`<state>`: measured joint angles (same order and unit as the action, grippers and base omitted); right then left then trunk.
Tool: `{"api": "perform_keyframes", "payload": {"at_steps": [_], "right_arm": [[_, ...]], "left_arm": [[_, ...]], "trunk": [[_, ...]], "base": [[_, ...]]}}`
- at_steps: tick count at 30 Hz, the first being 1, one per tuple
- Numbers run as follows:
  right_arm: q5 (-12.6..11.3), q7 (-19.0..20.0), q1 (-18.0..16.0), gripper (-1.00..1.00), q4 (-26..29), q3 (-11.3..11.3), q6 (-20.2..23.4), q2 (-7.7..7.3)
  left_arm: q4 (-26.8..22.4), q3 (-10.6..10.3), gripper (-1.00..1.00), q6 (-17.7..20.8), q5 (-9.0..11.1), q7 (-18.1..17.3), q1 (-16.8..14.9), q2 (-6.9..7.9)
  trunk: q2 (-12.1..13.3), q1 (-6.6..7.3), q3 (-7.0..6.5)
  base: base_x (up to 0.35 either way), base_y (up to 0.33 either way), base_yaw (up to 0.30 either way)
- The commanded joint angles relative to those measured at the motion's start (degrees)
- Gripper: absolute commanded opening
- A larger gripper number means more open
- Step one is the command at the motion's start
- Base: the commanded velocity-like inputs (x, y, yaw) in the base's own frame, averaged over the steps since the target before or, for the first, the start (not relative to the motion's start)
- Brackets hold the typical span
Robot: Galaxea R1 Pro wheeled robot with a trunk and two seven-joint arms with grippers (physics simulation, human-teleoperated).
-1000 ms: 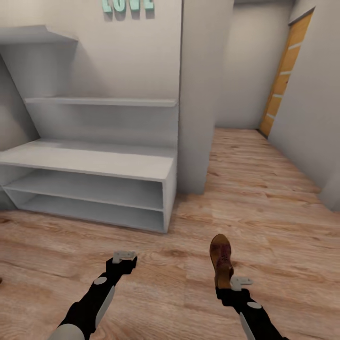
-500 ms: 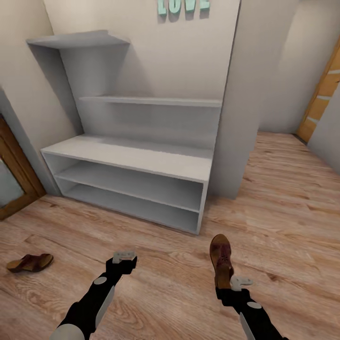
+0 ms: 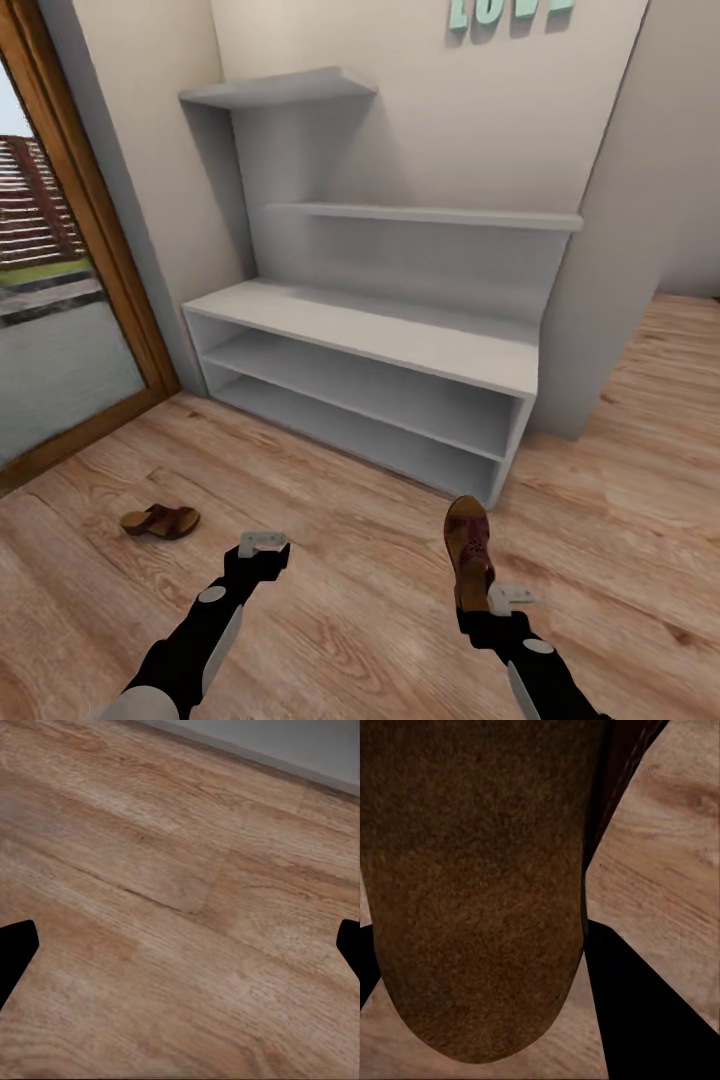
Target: Pick up the two gym shoes and the two sandals from the corridor floor and place them onto the hallstand (shoe rack) in the corridor, making sure they are on the rack and not on the floor. Arrange them so the two gym shoes are next to each other and the two sandals are next to each other.
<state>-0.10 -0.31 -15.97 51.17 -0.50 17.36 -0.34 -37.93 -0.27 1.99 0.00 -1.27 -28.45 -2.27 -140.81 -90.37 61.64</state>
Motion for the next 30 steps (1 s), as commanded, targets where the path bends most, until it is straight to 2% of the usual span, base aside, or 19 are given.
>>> {"api": "perform_keyframes", "payload": {"at_steps": [1, 9, 18, 30], "right_arm": [[-0.16, -0.12, 0.0, -1.0, 0.16, -0.03, 0.4, 0.01], [-0.16, -0.13, 0.0, -1.0, 0.16, -0.03, 0.4, 0.0], [-0.03, -0.13, 0.03, -1.0, 0.14, 0.02, 0.4, 0.0], [0.35, 0.01, 0.02, -1.0, -0.06, 0.21, 0.4, 0.08]], "left_arm": [[-0.04, 0.0, 1.0, 0.21, 0.0, -0.13, -0.02, -0.01], [-0.04, 0.09, 1.0, 0.21, 0.0, -0.13, -0.02, -0.01], [-0.04, 0.1, 1.0, 0.21, 0.0, -0.13, -0.02, -0.01], [-0.04, 0.1, 1.0, 0.21, 0.0, -0.13, -0.02, -0.01]], "trunk": [[-0.02, 0.01, 0.05], [-0.02, 0.01, 0.05], [-0.02, 0.01, 0.05], [-0.02, 0.01, 0.05]], "base": [[0.0, 0.318, 0.298], [0.0, 0.319, 0.205], [0.037, 0.319, 0.01], [0.155, 0.318, 0.0]]}}
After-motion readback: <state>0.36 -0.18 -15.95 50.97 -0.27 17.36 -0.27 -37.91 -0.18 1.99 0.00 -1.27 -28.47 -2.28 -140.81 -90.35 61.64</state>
